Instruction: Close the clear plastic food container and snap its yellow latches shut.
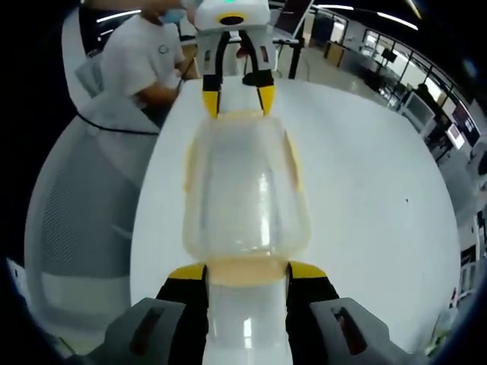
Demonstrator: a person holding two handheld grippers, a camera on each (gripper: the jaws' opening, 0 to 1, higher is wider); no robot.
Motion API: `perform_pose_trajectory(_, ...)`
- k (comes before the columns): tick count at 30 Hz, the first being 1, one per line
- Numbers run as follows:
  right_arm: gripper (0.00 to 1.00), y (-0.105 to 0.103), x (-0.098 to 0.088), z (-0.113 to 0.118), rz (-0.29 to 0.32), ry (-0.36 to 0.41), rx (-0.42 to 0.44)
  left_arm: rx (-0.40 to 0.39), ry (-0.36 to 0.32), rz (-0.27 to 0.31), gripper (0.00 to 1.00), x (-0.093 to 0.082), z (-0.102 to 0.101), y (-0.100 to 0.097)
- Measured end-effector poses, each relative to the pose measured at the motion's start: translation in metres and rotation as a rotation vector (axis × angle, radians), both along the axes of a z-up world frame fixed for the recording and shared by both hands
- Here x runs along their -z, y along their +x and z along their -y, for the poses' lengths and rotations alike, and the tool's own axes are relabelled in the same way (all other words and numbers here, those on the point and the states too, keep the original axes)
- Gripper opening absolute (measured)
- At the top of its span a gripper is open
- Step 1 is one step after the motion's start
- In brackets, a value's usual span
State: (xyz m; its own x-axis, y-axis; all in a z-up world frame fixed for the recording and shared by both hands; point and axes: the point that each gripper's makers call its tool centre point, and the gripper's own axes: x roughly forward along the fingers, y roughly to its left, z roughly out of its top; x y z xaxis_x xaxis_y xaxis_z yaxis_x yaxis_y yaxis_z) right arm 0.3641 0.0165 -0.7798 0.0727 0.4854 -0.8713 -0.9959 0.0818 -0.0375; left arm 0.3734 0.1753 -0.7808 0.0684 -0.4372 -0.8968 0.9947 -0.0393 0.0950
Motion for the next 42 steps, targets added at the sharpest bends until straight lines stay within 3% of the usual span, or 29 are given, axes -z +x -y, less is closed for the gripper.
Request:
perform_pose_trajectory(19,0.37,-0.001,0.006,0.041,-0.005,-0.017,-0.004,0.007,-0.007,-0.006,0.38,0.004,0.041,0.0)
perform_pose_trajectory(42,0.37,0.003,0.01,0.075,-0.012,-0.019,0.014,0.022,-0.006,-0.014,0.38,0.009,0.074,0.006)
